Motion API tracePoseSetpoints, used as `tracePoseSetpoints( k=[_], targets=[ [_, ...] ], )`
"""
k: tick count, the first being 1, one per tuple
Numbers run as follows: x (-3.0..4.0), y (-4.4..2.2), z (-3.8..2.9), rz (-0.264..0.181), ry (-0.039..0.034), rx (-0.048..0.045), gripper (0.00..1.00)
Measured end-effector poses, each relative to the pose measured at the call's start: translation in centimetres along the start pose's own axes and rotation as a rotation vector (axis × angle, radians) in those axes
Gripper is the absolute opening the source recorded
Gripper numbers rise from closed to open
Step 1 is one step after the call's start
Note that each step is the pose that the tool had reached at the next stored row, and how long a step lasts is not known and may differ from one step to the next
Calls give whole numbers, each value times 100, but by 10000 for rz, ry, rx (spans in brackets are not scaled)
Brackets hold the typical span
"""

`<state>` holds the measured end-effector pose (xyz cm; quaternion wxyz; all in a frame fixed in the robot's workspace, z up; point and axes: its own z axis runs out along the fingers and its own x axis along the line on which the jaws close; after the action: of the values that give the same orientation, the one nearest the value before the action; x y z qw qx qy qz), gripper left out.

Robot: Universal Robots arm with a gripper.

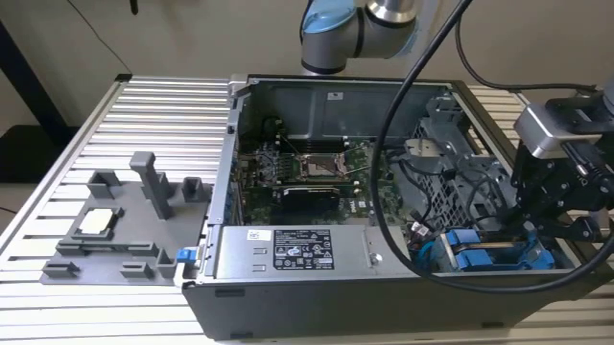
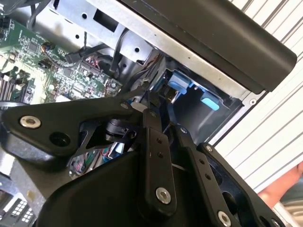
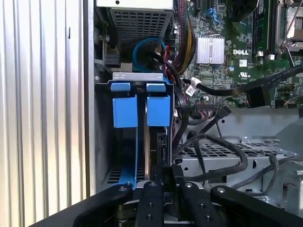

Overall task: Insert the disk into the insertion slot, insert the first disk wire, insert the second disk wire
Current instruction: 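Insert the first disk wire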

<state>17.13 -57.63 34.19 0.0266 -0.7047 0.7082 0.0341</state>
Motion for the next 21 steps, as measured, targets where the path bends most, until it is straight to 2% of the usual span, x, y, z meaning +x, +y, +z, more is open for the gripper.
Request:
tracePoseSetpoints(
  k=[17, 21],
  targets=[
    [1, -11, 25, 137, -2, -18, 19],
    [6, -12, 74, 139, 30, -16, 19]
  ],
)
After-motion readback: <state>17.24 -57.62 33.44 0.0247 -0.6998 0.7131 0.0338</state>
